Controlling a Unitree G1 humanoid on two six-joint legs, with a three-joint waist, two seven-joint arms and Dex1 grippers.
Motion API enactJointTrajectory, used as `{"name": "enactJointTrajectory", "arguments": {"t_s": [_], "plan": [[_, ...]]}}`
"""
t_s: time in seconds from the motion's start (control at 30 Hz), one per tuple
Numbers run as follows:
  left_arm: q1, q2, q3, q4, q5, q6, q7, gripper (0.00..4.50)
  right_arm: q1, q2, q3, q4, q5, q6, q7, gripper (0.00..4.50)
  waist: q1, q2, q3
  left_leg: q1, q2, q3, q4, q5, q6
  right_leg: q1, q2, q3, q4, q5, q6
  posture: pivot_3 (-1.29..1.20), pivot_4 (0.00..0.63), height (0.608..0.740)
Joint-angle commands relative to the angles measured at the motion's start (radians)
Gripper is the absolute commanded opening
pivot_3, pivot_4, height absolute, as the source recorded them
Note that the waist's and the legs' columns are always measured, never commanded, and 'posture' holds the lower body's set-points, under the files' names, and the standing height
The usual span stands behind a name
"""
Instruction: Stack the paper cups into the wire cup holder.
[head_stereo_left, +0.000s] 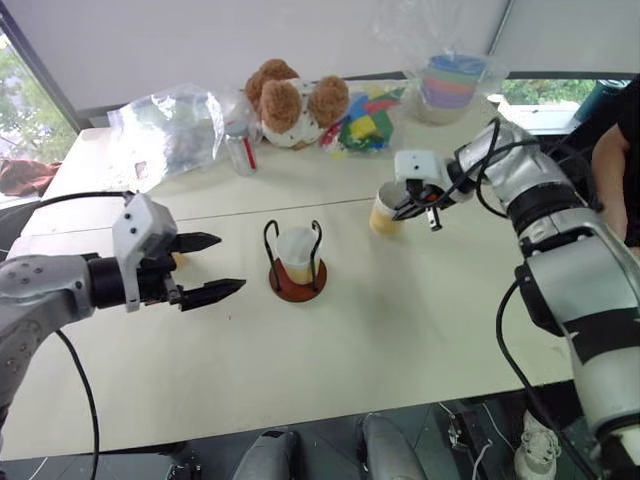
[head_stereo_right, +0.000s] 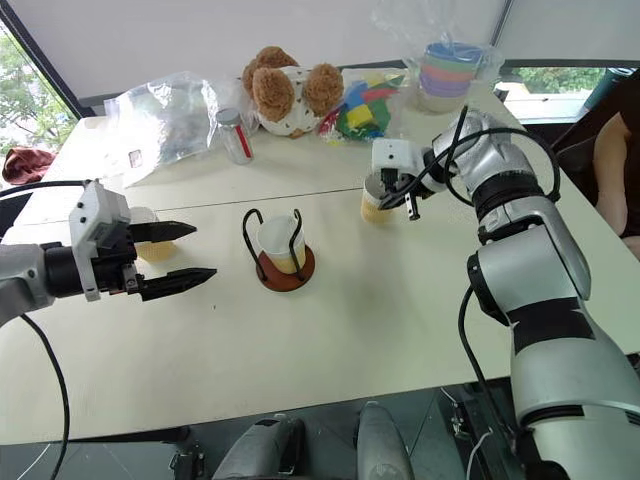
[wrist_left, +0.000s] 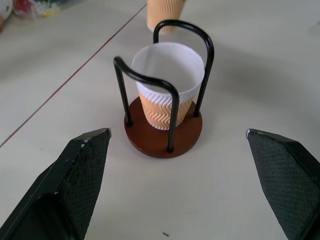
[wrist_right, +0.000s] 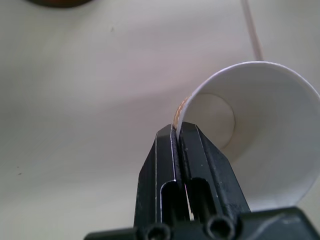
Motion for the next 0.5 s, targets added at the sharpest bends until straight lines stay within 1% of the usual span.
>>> {"name": "enactJointTrajectory", "arguments": {"t_s": [0.03, 0.1, 0.17, 0.2, 0.3, 0.37, 0.5], "plan": [[0.000, 0.029, 0.052, 0.014, 0.019, -0.025, -0.026, 4.50, -0.161, -0.003, -0.089, -0.067, 0.075, -0.032, 0.109, 0.03, 0.000, 0.000, 0.000, 0.000, 0.001, 0.000, 0.000, 0.000, 0.000, 0.000, 0.001, 0.000, 0.000, 0.000, 0.000, 0.00, 0.150, 0.740], [-0.007, 0.031, 0.044, 0.026, 0.028, -0.032, -0.033, 4.50, -0.199, 0.022, -0.118, -0.087, 0.120, -0.031, 0.176, 0.03, 0.000, -0.001, -0.001, 0.000, 0.003, 0.000, 0.000, -0.002, -0.002, 0.000, 0.003, 0.000, 0.000, 0.000, 0.000, 0.00, 0.150, 0.740], [-0.016, 0.028, 0.030, 0.033, 0.036, -0.040, -0.036, 4.50, -0.212, 0.048, -0.095, -0.136, 0.206, -0.009, 0.196, 0.03, 0.001, -0.003, -0.002, 0.001, 0.005, 0.000, 0.001, -0.003, -0.004, 0.001, 0.006, 0.000, 0.000, 0.000, 0.000, 0.00, 0.150, 0.740], [-0.021, 0.024, 0.020, 0.034, 0.039, -0.043, -0.036, 4.50, -0.202, 0.058, -0.051, -0.205, 0.296, 0.031, 0.197, 0.03, 0.001, -0.003, -0.002, 0.001, 0.006, 0.000, 0.001, -0.004, -0.004, 0.001, 0.006, 0.000, 0.000, 0.000, 0.000, 0.00, 0.150, 0.740], [-0.029, 0.014, 0.005, 0.033, 0.048, -0.050, -0.035, 4.50, -0.164, 0.055, 0.087, -0.384, 0.500, 0.123, 0.197, 0.03, 0.002, -0.003, -0.002, 0.001, 0.006, 0.000, 0.003, -0.004, -0.004, 0.002, 0.006, 0.001, -0.001, 0.001, -0.001, 0.00, 0.150, 0.740], [-0.031, 0.010, 0.004, 0.032, 0.050, -0.052, -0.032, 4.50, -0.151, 0.040, 0.176, -0.461, 0.587, 0.151, 0.197, 0.03, 0.004, -0.003, -0.002, 0.001, 0.006, 0.000, 0.003, -0.004, -0.004, 0.002, 0.006, 0.001, 0.000, 0.001, -0.001, 0.00, 0.150, 0.740], [-0.030, 0.003, -0.004, 0.027, 0.053, -0.054, -0.027, 4.50, -0.160, 0.004, 0.315, -0.530, 0.695, 0.165, 0.197, 0.03, 0.005, -0.003, -0.002, 0.001, 0.006, -0.001, 0.003, -0.004, -0.003, 0.001, 0.006, 0.001, 0.000, 0.001, -0.001, 0.00, 0.150, 0.740]]}}
